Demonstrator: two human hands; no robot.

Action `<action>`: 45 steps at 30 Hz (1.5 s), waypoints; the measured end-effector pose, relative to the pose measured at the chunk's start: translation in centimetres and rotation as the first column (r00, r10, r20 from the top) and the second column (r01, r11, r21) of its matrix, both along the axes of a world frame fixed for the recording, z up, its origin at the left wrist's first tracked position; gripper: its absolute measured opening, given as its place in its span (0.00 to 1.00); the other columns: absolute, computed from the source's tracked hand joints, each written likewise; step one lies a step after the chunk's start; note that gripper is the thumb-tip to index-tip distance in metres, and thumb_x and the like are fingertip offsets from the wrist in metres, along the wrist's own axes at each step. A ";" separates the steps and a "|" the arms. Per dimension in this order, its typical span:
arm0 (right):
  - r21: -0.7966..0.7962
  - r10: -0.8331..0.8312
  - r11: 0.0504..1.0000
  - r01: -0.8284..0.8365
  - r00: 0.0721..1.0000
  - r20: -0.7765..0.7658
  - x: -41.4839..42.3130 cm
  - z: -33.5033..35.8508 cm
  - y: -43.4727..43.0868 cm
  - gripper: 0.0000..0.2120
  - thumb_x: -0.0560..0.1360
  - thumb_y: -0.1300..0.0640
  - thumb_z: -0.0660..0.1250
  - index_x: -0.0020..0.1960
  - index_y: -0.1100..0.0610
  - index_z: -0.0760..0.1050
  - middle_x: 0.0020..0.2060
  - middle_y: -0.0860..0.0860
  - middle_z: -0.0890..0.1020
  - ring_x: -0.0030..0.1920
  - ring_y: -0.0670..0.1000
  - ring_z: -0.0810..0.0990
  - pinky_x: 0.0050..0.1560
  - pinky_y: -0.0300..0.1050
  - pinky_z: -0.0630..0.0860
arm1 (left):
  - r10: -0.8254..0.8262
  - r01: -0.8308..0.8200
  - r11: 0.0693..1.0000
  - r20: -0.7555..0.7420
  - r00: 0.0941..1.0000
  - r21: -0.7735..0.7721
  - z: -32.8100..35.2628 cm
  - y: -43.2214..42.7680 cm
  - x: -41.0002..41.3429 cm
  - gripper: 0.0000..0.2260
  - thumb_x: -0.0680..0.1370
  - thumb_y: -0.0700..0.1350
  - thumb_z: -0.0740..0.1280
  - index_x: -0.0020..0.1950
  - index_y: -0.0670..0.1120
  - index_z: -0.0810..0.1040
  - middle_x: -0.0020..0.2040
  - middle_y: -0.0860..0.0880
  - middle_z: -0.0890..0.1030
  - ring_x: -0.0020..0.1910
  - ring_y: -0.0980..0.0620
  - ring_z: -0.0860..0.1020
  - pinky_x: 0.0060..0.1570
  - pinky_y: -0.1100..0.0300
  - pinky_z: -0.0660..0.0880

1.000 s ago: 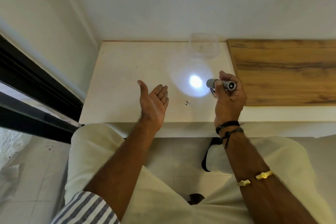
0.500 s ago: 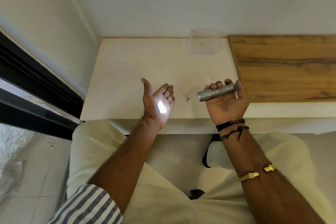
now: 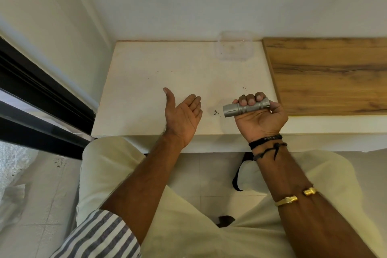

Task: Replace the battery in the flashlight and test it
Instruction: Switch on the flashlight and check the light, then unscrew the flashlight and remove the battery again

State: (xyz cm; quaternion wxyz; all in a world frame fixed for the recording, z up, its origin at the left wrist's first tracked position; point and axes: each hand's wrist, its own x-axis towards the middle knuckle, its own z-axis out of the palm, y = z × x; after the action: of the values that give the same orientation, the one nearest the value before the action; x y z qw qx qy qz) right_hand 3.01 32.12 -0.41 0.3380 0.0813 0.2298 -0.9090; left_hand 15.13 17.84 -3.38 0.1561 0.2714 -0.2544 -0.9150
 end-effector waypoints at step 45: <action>0.729 0.517 0.622 0.287 0.549 -0.657 -6.8 -1.0 -17.8 0.13 0.71 0.57 0.77 0.55 0.51 0.84 0.46 0.44 0.88 0.48 0.44 0.86 0.55 0.47 0.83 | 0.358 0.235 0.112 0.260 0.897 -0.965 -0.3 -13.5 -8.7 0.14 0.73 0.45 0.75 0.58 0.48 0.83 0.51 0.52 0.86 0.48 0.57 0.83 0.52 0.62 0.80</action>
State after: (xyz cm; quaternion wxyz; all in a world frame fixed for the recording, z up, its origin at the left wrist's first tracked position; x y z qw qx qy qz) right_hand -3.77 14.34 -1.40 0.1850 -0.2364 0.7308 -0.6130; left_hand 6.39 4.29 -3.68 0.2742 0.3045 -0.8125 -0.4146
